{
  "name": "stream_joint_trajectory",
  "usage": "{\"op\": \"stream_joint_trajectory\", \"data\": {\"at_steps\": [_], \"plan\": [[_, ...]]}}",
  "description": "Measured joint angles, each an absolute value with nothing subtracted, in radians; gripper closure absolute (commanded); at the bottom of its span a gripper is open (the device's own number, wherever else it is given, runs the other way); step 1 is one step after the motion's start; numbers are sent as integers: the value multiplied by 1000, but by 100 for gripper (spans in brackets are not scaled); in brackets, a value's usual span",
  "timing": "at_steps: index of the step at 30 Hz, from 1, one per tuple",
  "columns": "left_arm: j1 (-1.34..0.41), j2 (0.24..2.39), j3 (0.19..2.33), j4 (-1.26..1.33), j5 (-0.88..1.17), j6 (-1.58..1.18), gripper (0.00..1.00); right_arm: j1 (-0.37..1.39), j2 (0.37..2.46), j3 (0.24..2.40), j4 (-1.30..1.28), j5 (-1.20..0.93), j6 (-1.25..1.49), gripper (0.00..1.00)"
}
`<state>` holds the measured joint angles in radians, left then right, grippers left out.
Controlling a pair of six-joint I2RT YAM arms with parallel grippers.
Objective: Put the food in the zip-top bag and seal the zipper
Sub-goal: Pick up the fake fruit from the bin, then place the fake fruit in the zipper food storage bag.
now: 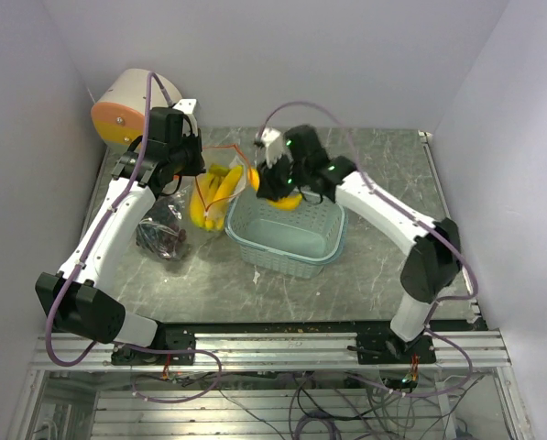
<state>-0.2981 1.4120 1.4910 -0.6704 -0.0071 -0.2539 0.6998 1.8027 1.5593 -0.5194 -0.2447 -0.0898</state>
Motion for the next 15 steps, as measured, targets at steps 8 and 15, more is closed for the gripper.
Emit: {"op": "stream_joint_trajectory", "data": {"at_steps": [8, 15], "plan": [[-298, 1412, 1492, -670, -7, -254, 93, 560, 1713, 1745, -313, -640, 99, 91], [-298, 1412, 1501, -669, 2, -267, 93, 551, 1758, 1600, 455, -804, 711, 92]]}}
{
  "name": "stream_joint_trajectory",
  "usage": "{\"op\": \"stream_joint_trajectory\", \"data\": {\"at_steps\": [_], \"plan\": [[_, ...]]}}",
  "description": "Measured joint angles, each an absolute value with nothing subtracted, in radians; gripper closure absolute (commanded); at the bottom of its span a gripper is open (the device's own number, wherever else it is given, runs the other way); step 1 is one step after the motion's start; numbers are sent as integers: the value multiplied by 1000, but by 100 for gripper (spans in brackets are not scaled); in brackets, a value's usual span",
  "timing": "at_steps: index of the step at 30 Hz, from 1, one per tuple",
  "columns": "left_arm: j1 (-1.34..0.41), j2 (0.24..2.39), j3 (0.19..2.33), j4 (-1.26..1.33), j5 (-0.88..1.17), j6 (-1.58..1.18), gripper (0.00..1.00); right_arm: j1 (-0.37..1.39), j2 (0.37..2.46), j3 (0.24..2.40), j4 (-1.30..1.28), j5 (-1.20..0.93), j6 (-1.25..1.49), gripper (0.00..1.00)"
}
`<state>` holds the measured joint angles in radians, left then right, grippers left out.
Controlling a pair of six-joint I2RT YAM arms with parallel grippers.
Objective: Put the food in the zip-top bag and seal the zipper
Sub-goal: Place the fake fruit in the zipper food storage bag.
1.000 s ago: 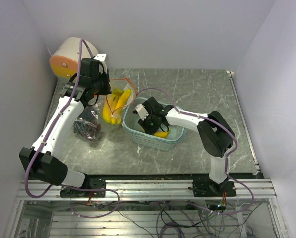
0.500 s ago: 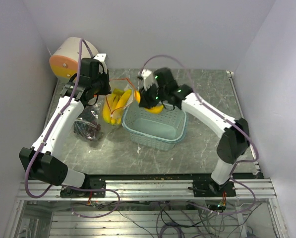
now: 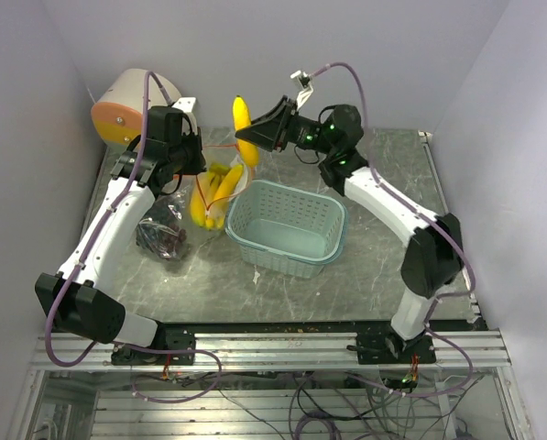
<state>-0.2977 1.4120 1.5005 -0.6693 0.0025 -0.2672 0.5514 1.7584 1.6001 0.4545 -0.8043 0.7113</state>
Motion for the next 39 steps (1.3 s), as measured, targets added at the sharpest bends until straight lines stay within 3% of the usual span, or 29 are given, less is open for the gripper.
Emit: {"op": "stream_joint_trajectory", "data": {"at_steps": [3, 6, 15, 25, 33, 39], "plan": [[-298, 1412, 1501, -670, 9, -274, 93, 559, 1839, 1536, 772, -779, 949, 93], [-298, 1412, 1507, -671, 13, -281, 93, 575, 1924, 1528, 876, -731, 1035, 93], [-298, 1410, 1518, -670, 32, -305, 93, 682, 1898, 1480, 839, -590, 971, 93], [-298, 1404, 1525, -666, 52, -323, 93, 721, 1826, 1423, 518, -400, 794, 83], [-297, 1402, 1525, -662, 62, -332, 93, 732, 1852, 1504, 340, -366, 794, 39], [-297, 1400, 1533, -662, 62, -332, 93, 741, 1852, 1565, 247, -362, 777, 21]]}}
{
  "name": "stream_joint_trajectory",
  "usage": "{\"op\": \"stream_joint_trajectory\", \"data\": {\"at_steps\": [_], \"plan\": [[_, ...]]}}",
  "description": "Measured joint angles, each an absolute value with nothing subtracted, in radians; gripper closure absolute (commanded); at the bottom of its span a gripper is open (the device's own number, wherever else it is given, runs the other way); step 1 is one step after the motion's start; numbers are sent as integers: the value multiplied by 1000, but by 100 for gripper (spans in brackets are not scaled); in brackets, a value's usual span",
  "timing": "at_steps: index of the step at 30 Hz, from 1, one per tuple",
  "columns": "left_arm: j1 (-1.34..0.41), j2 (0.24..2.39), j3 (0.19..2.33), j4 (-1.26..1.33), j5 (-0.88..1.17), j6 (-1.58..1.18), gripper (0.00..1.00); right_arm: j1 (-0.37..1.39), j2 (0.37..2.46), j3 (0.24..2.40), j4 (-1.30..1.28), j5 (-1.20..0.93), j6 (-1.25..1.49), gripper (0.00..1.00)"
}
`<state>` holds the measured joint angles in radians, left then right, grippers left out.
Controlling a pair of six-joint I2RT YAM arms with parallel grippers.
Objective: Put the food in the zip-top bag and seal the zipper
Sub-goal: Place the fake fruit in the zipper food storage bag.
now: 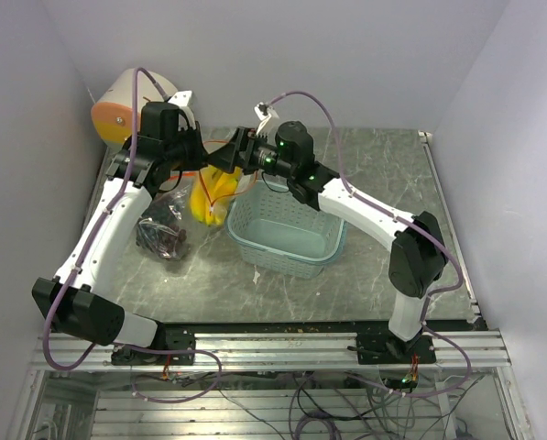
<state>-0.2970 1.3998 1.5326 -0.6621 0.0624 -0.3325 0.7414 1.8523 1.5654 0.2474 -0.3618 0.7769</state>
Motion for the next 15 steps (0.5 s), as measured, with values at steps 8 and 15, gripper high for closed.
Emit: {"op": "stream_joint_trajectory", "data": {"at_steps": [8, 15], "plan": [[-296, 1399, 1559, -663, 62, -330, 93, 750, 1800, 1634, 77, -298, 639, 19], [-288, 1394, 1615, -654, 66, -353, 93, 710, 1639, 1651, -84, -156, 506, 20]]}}
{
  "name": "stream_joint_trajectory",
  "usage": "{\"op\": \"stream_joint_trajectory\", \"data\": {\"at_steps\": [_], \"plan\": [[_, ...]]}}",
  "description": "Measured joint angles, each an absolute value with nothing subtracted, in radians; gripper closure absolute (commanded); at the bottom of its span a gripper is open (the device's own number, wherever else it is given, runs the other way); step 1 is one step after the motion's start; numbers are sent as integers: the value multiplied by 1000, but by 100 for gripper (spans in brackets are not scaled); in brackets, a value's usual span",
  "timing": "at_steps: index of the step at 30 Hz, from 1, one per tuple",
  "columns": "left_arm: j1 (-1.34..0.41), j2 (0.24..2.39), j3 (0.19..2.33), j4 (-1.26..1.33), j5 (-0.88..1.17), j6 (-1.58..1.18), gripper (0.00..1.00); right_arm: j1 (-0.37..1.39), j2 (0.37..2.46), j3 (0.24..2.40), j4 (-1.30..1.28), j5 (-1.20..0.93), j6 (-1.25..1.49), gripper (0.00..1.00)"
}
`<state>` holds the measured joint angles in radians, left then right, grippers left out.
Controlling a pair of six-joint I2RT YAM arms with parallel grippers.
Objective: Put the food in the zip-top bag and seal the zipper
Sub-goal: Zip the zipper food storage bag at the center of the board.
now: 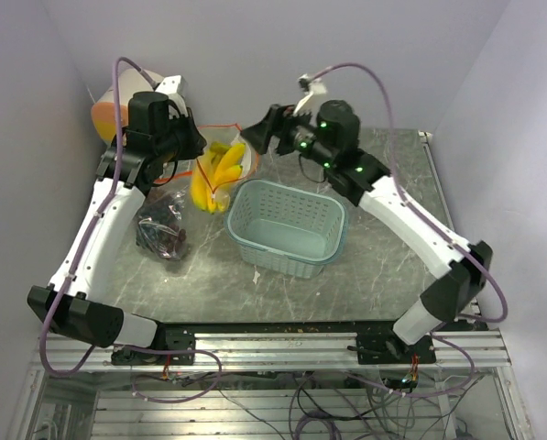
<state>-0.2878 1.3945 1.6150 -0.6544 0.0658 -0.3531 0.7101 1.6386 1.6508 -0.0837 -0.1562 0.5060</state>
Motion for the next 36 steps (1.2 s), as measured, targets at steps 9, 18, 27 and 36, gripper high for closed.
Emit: {"op": "stream_joint_trajectory", "data": {"at_steps": [9, 18, 27, 36], "plan": [[-269, 1386, 1585, -603, 140, -402, 93, 643, 1666, 1851, -297, -87, 339, 39], [-263, 1396, 1578, -553, 252, -401, 93, 643, 1833, 1901, -439, -222, 195, 42], [-263, 1396, 1530, -496, 376, -401, 93, 644, 1868, 1937, -451, -175, 154, 100], [-260, 1392, 1483, -526, 347, -338, 1, 587, 1894, 2061, -546, -70, 336, 100]]}}
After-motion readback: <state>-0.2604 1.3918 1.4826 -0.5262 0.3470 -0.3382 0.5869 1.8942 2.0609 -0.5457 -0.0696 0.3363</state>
